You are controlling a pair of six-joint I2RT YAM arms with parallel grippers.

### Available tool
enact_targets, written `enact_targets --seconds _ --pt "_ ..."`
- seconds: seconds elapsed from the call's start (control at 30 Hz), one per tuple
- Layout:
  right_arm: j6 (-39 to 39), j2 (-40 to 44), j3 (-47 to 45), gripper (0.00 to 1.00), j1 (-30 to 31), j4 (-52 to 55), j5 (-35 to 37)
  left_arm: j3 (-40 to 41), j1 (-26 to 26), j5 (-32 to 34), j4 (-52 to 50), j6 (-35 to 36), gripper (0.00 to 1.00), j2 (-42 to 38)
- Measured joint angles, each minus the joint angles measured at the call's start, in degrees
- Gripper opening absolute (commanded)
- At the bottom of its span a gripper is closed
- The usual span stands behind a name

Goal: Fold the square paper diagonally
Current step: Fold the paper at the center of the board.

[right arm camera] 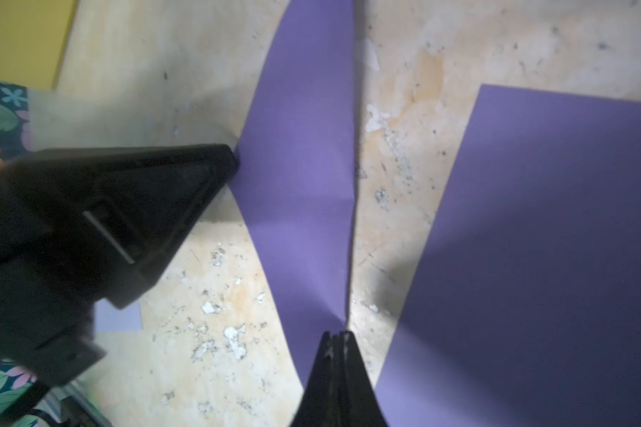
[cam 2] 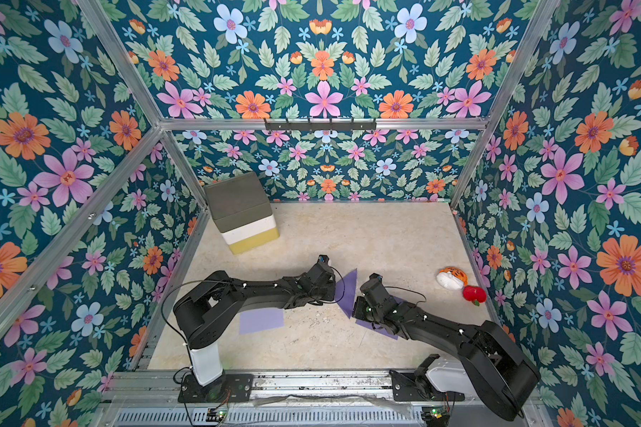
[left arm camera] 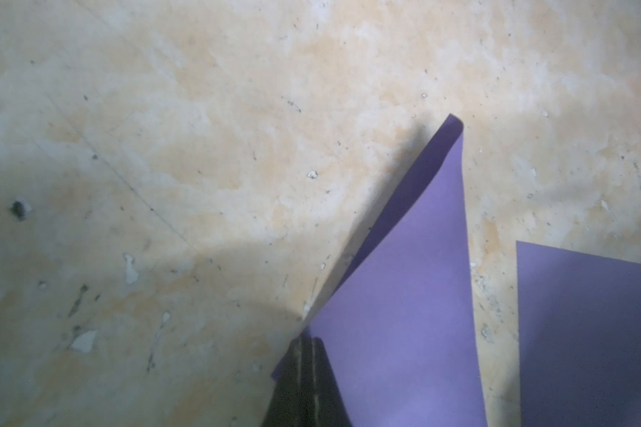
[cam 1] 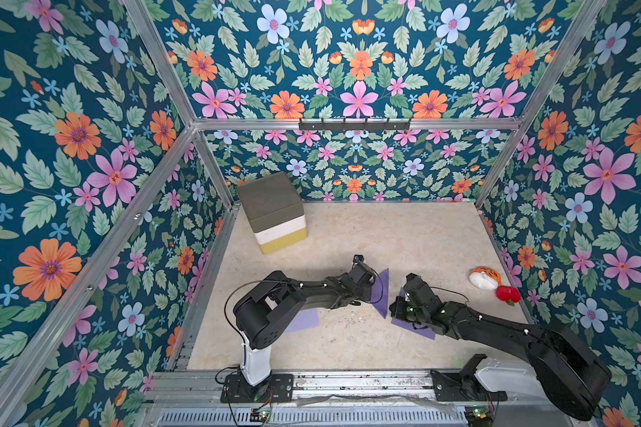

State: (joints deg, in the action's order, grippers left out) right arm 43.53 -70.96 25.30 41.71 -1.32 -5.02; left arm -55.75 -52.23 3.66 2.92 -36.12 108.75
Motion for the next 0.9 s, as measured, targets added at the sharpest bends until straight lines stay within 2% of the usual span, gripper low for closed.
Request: enact_targets --seconds 0.23,0.53,0.73,0.9 --pt "0.9 -2.2 0.2 0.0 0.0 -4.4 -2.7 0.0 0.0 0.0 0.0 0.0 0.0 0.0" --pt "0.9 -6.3 0.0 0.0 1.5 -5.0 -3.9 -0.5 0.0 0.0 -0.8 0.0 0.0 0.1" --pt "0.9 -7.5 -0.7 0.0 2.4 -5.4 -3.3 -0.5 0.0 0.0 -0.8 0.0 0.0 0.1" --pt "0.9 -7.3 -0.9 0.0 5.4 -5.5 -0.3 -0.6 0.0 0.1 -0.9 0.0 0.0 0.2"
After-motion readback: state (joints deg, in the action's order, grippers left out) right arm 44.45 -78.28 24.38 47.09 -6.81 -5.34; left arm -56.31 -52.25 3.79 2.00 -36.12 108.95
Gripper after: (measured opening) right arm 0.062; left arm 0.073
